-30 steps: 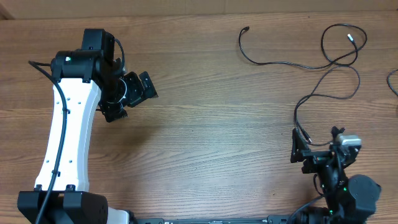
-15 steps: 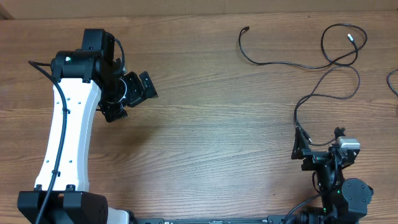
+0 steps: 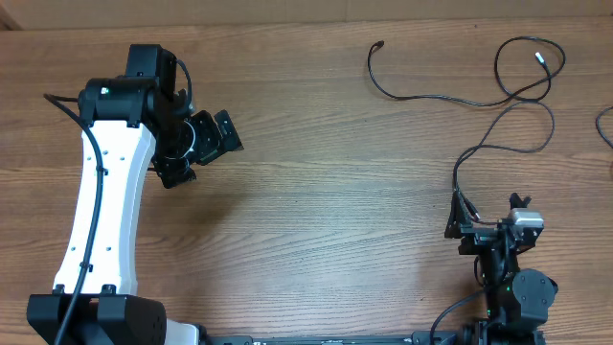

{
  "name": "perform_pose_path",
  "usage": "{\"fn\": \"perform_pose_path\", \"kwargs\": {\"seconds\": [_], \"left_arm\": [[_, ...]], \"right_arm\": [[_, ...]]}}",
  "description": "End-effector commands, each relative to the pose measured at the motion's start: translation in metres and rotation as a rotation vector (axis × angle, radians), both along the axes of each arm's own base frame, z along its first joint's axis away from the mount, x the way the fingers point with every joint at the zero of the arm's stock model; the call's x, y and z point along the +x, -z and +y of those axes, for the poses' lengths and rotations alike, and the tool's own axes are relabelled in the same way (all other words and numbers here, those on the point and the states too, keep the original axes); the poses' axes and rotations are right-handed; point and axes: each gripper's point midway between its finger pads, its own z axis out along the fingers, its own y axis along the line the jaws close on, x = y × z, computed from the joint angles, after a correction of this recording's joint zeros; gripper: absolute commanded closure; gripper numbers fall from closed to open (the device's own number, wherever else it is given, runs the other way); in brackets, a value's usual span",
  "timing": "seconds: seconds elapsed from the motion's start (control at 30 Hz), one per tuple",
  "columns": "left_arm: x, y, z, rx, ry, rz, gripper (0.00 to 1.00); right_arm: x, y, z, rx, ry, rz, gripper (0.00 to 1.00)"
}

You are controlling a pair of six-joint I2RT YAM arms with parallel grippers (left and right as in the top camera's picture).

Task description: Untangle cables

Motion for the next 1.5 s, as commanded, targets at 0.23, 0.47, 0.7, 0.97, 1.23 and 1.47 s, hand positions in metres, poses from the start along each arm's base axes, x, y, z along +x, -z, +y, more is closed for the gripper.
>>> {"fn": "perform_pose_path", "kwargs": {"seconds": [0.23,0.47,0.7,0.97,1.23,1.47], "left_arm": [[0.002,-0.001,0.002,0.007,-0.002,-0.006,0.00],[0.002,-0.001,0.002,0.007,-0.002,-0.006,0.01],[0.002,-0.001,0.002,0.007,-0.002,-0.006,0.01],[0.002,-0.001,0.002,0.007,-0.002,-0.006,0.01],[0.002,-0.001,0.002,0.008,-0.003,-0.006,0.00],[-0.006,-0.024,0.002,0.006,-0.003,-0.085,0.01]], "right_arm": [[0.002,-0.001,-0.004,-0.011,0.021,-0.038,0.00],[0.002,-0.001,-0.004,-0.011,0.021,-0.038,0.00],[0.002,-0.001,-0.004,-0.011,0.021,-0.037,0.00],[0.002,0.001,-0.004,-0.009,0.021,-0.025,0.00],[0.002,0.002,-0.004,-0.009,0.021,-0.024,0.00],[0.002,0.002,-0.004,-0.009,0.021,-0.024,0.00]]}}
